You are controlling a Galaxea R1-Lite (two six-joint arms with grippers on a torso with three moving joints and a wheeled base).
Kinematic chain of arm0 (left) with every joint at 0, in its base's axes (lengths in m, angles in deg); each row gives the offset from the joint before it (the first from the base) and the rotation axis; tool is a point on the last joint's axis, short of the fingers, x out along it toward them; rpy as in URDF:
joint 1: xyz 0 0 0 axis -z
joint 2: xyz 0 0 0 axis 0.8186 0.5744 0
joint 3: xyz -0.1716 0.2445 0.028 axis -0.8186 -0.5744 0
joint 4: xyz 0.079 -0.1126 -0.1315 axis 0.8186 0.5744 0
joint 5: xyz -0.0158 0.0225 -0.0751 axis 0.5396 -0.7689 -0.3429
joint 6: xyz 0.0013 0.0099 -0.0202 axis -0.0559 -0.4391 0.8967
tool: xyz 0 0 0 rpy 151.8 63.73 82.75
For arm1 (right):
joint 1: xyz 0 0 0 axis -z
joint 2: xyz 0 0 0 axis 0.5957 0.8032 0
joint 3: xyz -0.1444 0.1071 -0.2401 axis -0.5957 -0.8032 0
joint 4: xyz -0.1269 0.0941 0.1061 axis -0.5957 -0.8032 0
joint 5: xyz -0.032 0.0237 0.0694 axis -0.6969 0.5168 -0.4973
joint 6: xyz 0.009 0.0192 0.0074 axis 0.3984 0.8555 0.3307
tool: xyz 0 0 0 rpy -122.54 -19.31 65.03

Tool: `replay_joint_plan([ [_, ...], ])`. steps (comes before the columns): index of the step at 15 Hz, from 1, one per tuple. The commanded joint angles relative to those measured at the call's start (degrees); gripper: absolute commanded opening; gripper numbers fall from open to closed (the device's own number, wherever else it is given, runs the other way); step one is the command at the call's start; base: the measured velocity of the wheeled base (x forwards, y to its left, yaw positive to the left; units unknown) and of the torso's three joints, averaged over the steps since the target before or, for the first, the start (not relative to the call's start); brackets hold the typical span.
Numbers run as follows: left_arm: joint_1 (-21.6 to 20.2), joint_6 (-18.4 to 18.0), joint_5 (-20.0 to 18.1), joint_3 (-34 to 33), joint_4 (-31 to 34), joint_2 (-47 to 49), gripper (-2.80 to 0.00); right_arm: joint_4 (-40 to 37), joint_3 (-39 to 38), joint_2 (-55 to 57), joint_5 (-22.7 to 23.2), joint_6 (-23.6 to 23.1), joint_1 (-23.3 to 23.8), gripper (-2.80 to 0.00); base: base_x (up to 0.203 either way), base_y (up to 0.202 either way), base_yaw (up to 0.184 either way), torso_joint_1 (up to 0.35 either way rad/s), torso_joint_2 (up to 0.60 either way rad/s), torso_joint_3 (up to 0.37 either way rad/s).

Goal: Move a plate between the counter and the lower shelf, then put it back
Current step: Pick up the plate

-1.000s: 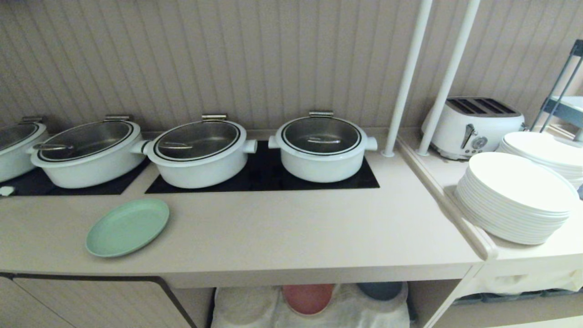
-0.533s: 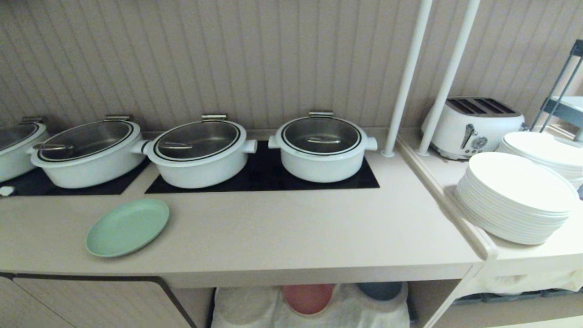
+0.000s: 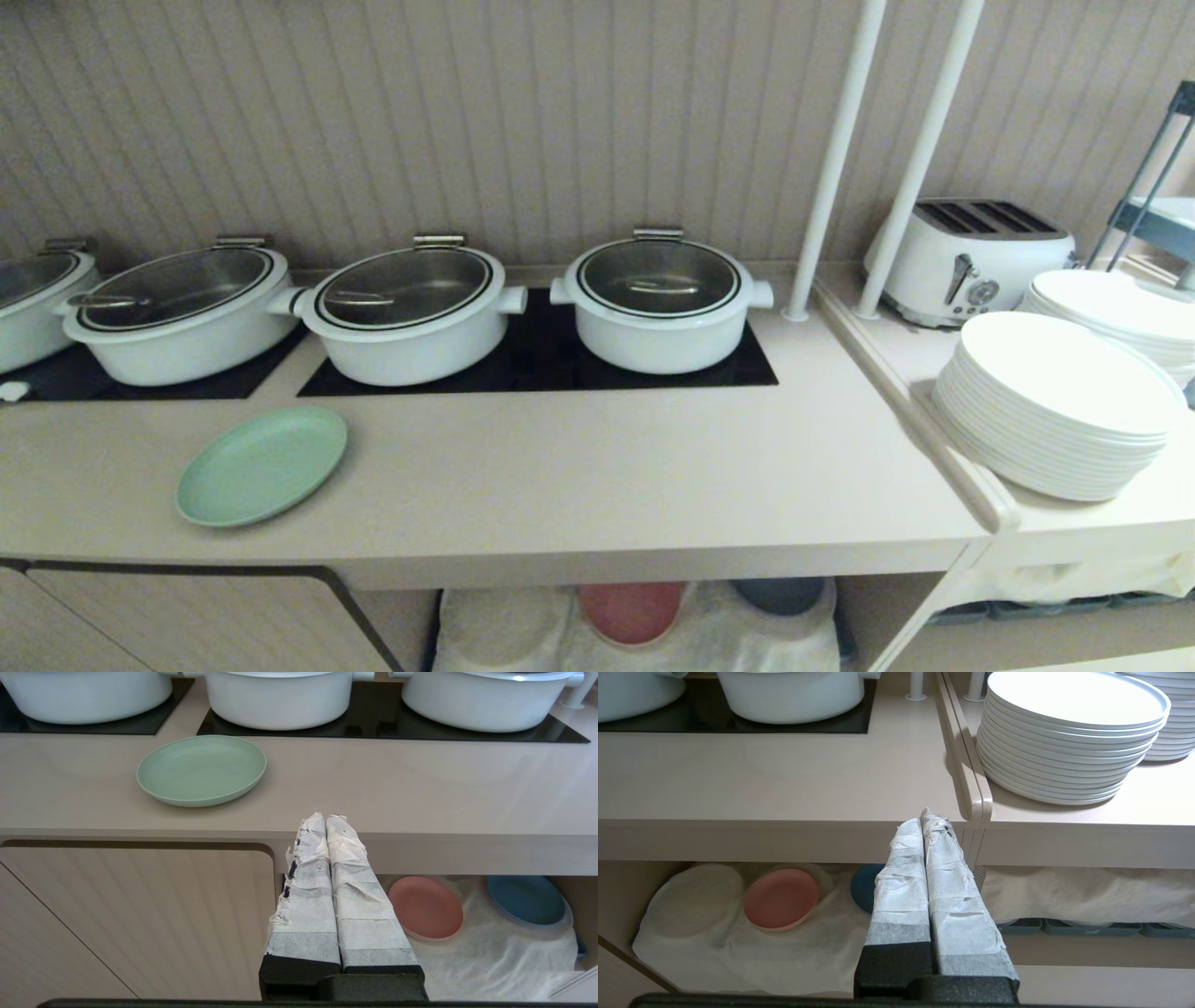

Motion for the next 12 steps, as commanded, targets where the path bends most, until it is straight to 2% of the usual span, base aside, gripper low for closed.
replay_joint_plan([
  [1, 0.0, 0.0, 0.0, 0.0, 0.0, 0.0, -2.8, 0.0, 0.0, 0.0, 0.0, 0.0, 0.0, -2.8, 0.0, 0.0, 0.0, 0.0, 0.0, 0.0],
  [10, 0.0, 0.0, 0.1, 0.0, 0.0, 0.0, -2.8, 0.0, 0.0, 0.0, 0.0, 0.0, 0.0, -2.8, 0.0, 0.0, 0.0, 0.0, 0.0, 0.0],
  [12, 0.0, 0.0, 0.1, 0.0, -0.1, 0.0, -2.8, 0.0, 0.0, 0.0, 0.0, 0.0, 0.0, -2.8, 0.003, 0.114, 0.002, 0.005, 0.0, 0.002],
])
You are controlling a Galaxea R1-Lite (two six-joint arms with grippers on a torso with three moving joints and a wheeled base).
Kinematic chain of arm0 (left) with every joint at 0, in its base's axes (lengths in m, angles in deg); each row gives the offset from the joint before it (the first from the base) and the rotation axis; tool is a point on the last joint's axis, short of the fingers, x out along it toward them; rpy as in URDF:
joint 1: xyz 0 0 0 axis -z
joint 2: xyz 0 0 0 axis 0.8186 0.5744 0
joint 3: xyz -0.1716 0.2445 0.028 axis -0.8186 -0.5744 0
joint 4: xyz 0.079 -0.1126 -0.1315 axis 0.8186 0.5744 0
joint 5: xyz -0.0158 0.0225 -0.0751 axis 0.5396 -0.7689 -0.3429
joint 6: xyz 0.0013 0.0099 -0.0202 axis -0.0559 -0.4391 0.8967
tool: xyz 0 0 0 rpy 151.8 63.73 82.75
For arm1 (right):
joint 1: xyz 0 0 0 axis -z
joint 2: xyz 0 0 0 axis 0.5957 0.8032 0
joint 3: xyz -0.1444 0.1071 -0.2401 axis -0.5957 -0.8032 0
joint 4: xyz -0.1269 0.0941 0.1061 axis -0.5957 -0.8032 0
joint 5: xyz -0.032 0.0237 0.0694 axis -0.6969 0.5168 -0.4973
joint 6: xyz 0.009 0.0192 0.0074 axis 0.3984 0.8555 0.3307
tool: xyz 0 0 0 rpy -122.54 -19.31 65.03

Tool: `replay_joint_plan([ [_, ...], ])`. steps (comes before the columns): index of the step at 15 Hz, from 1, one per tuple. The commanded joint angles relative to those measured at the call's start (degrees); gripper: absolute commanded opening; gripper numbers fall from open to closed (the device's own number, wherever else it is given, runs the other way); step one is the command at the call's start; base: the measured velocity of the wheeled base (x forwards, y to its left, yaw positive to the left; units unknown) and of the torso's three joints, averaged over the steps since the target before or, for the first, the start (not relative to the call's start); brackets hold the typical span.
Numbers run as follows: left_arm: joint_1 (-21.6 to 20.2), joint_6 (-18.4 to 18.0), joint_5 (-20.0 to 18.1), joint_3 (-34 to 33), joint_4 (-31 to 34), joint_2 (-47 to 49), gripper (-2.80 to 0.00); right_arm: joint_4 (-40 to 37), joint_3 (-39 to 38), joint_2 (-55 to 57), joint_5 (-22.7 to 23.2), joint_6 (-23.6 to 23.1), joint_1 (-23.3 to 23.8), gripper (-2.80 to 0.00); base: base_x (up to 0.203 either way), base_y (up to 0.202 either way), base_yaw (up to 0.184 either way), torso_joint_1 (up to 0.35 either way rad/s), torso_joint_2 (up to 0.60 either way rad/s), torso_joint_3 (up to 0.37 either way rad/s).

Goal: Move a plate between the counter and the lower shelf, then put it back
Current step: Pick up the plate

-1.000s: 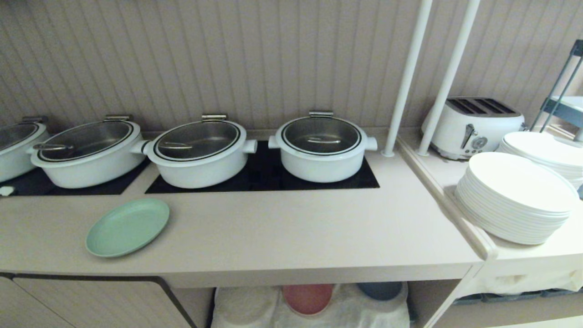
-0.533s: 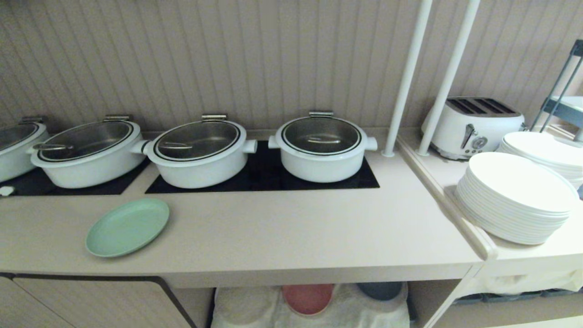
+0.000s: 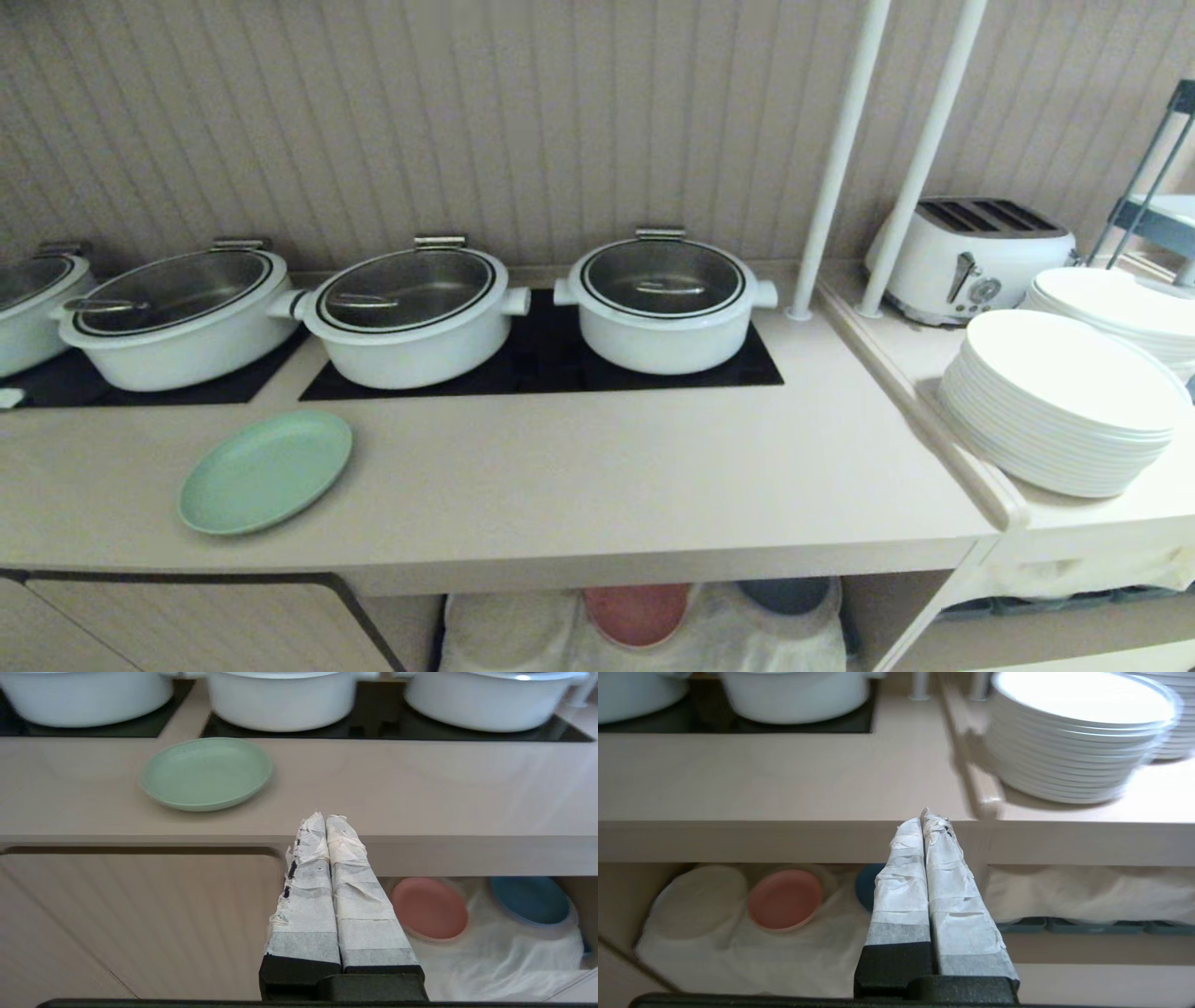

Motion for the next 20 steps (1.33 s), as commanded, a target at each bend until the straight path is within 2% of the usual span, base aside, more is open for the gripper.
replay_joint_plan([
  [1, 0.0, 0.0, 0.0, 0.0, 0.0, 0.0, -2.8, 0.0, 0.0, 0.0, 0.0, 0.0, 0.0, -2.8, 0.001, 0.196, 0.0, 0.007, 0.01, 0.003],
  [20, 0.0, 0.1, 0.1, 0.0, 0.0, 0.0, -2.8, 0.0, 0.0, 0.0, 0.0, 0.0, 0.0, -2.8, 0.0, 0.197, -0.001, 0.003, 0.0, 0.002],
])
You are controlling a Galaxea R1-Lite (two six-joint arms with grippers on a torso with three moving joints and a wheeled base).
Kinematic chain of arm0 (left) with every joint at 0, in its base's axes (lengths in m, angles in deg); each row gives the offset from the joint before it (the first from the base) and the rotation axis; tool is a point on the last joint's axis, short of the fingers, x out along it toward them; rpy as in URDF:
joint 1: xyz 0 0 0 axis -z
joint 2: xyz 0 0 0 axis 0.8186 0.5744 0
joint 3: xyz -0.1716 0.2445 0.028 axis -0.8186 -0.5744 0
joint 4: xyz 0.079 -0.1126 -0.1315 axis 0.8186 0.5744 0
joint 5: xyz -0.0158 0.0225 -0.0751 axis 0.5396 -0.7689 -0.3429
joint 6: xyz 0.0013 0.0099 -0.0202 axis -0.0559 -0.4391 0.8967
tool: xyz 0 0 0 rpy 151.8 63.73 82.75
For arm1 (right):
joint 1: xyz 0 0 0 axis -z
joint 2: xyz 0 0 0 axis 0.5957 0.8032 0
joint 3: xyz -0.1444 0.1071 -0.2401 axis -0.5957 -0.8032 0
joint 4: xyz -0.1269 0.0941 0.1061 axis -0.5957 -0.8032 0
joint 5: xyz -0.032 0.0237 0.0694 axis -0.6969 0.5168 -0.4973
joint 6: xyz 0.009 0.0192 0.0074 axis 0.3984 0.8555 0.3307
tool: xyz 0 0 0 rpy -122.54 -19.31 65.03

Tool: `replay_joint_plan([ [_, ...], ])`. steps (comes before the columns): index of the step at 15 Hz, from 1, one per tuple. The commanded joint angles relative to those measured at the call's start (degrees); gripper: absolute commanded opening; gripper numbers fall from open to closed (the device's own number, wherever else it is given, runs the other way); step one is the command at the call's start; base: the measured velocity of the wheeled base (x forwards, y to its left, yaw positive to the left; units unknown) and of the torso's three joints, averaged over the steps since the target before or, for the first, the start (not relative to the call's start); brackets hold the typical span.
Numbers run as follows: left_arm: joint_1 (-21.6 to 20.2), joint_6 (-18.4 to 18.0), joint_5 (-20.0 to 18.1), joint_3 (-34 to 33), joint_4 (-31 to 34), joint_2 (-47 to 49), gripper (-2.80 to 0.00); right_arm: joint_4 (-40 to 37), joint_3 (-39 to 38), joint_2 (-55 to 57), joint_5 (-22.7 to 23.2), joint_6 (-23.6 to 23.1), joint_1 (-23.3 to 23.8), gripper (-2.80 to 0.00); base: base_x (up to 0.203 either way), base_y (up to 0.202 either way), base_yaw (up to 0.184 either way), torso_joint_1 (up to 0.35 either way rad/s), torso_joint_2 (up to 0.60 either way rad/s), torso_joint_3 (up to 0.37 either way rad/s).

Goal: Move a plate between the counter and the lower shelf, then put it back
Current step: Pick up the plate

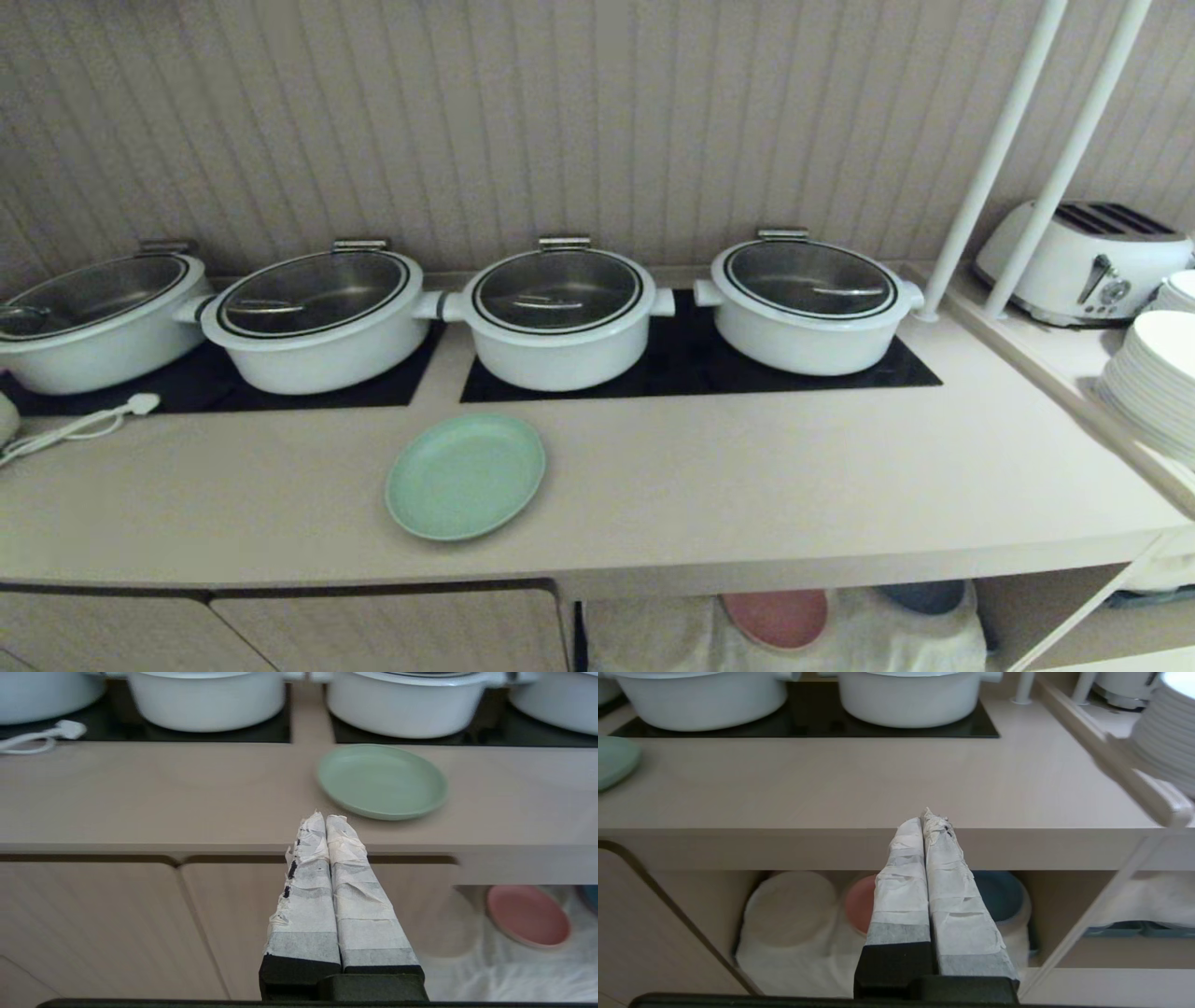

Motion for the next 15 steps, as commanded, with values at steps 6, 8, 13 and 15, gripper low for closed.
replay_joint_plan([
  [6, 0.0, 0.0, 0.0, 0.0, -0.1, 0.0, -2.8, 0.0, 0.0, 0.0, 0.0, 0.0, 0.0, -2.8, 0.0, 0.197, -0.001, 0.001, 0.0, 0.003],
  [8, 0.0, 0.0, 0.0, 0.0, 0.0, 0.0, -2.8, 0.0, 0.0, 0.0, 0.0, 0.0, 0.0, -2.8, 0.0, 0.2, -0.003, -0.001, 0.0, 0.002],
  [13, 0.0, 0.0, -0.1, 0.0, 0.0, 0.0, -2.8, 0.0, 0.1, 0.0, 0.0, 0.0, 0.0, -2.8, 0.0, 0.196, -0.001, 0.001, 0.0, 0.001],
  [15, 0.0, 0.0, -0.1, 0.0, 0.0, 0.0, -2.8, 0.0, 0.0, 0.0, 0.0, 0.0, -0.1, -2.8, 0.0, 0.198, -0.001, 0.003, 0.0, 0.002],
])
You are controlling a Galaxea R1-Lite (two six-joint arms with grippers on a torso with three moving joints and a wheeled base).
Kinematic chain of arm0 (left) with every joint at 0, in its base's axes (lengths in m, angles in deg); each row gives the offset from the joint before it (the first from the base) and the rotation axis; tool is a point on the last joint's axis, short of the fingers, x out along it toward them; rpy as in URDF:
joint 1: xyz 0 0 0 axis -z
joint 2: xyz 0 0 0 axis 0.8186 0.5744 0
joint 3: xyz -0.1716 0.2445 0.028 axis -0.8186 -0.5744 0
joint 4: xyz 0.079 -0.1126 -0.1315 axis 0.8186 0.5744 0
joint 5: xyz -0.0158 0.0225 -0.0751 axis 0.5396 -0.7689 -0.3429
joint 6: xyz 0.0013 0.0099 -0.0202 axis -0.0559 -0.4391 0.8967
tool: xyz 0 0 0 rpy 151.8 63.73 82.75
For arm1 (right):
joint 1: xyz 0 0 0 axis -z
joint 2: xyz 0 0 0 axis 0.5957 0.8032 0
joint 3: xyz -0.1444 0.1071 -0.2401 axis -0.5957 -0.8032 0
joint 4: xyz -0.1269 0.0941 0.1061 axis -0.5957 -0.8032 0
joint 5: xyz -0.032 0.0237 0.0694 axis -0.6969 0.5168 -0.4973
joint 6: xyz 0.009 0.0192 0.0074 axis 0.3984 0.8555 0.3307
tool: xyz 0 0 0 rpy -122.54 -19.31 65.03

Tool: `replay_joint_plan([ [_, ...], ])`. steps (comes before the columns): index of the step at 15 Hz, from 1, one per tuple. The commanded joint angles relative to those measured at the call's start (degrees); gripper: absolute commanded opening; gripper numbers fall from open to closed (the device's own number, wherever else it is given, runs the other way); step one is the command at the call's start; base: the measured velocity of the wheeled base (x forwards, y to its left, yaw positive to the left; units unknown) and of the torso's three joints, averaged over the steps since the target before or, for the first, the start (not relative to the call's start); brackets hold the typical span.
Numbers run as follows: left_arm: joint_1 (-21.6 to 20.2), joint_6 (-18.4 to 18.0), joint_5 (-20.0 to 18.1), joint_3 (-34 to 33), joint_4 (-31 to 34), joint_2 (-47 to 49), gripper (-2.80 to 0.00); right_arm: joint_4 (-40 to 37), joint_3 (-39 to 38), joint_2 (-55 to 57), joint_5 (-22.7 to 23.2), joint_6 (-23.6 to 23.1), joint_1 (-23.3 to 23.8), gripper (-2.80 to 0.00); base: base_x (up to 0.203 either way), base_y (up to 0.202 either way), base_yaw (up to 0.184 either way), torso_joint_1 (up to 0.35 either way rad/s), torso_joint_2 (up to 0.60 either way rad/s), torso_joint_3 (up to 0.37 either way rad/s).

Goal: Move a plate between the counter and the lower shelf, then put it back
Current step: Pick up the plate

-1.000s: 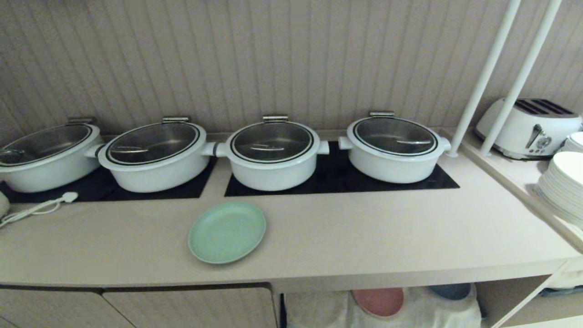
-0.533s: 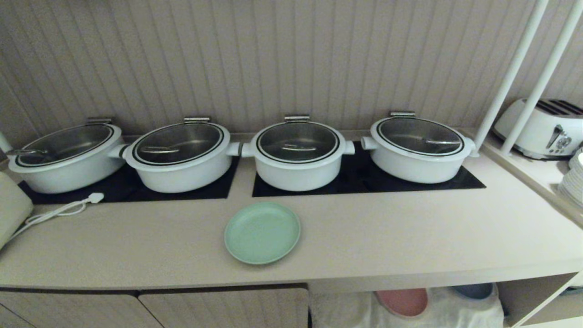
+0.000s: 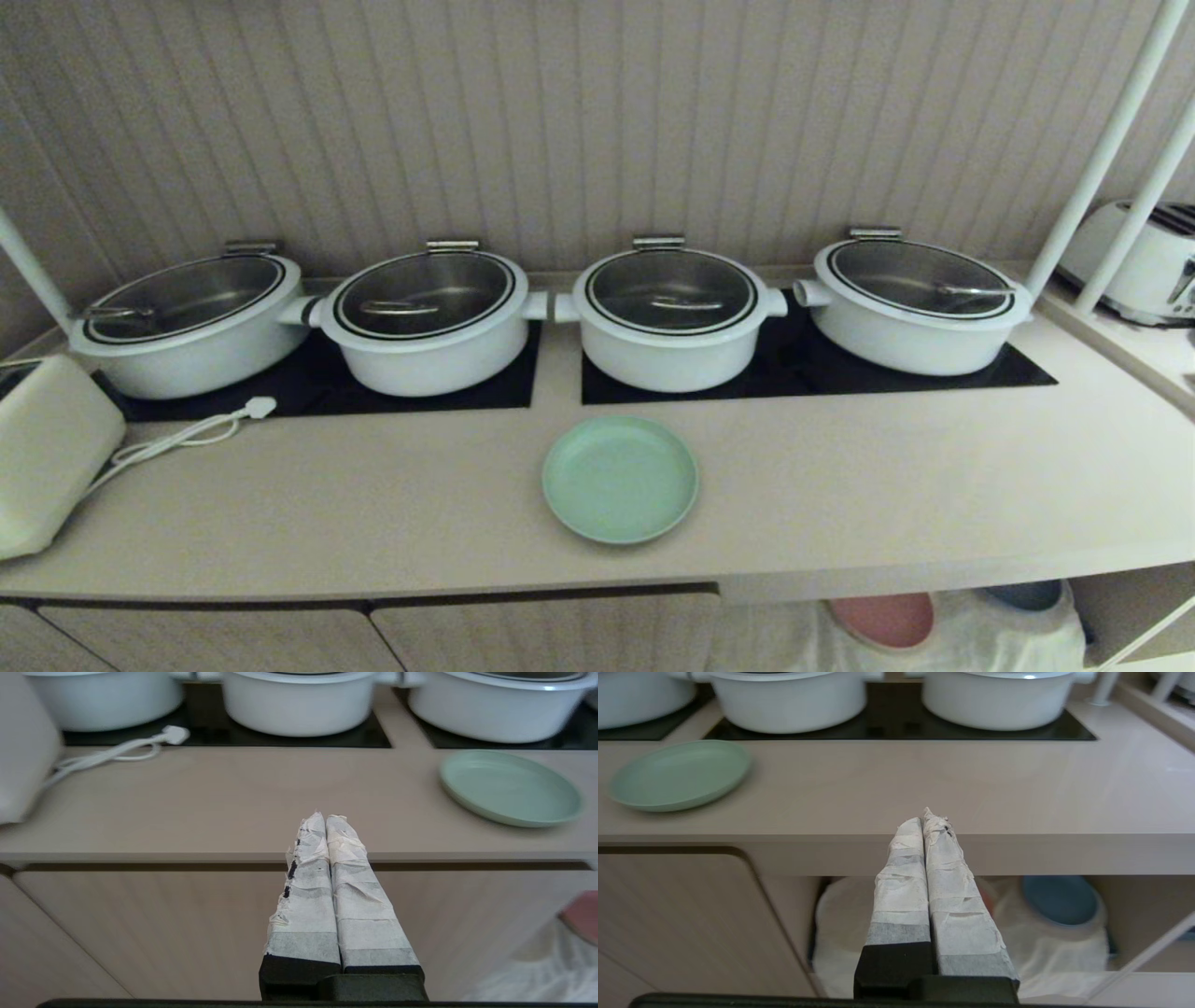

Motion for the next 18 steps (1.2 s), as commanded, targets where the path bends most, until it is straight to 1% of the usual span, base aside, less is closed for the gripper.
replay_joint_plan([
  [1, 0.0, 0.0, 0.1, 0.0, 0.0, 0.0, -2.8, 0.0, 0.0, 0.0, 0.0, 0.0, 0.0, -2.8, 0.0, 0.199, -0.001, -0.004, 0.0, 0.002],
  [15, 0.0, 0.0, 0.0, 0.0, 0.0, 0.0, -2.8, 0.0, 0.0, 0.0, 0.0, 0.0, 0.0, -2.8, 0.0, 0.196, -0.001, 0.002, 0.0, 0.002],
  [17, 0.0, 0.0, 0.0, 0.0, 0.0, 0.0, -2.8, 0.0, 0.0, 0.0, 0.0, 0.0, 0.0, -2.8, 0.0, 0.109, 0.0, 0.005, 0.0, 0.002],
  [18, 0.0, 0.0, 0.0, 0.0, -0.1, 0.0, -2.8, 0.0, 0.0, 0.0, 0.0, 0.0, 0.0, -2.8, 0.0, 0.0, 0.0, 0.0, 0.0, 0.0],
])
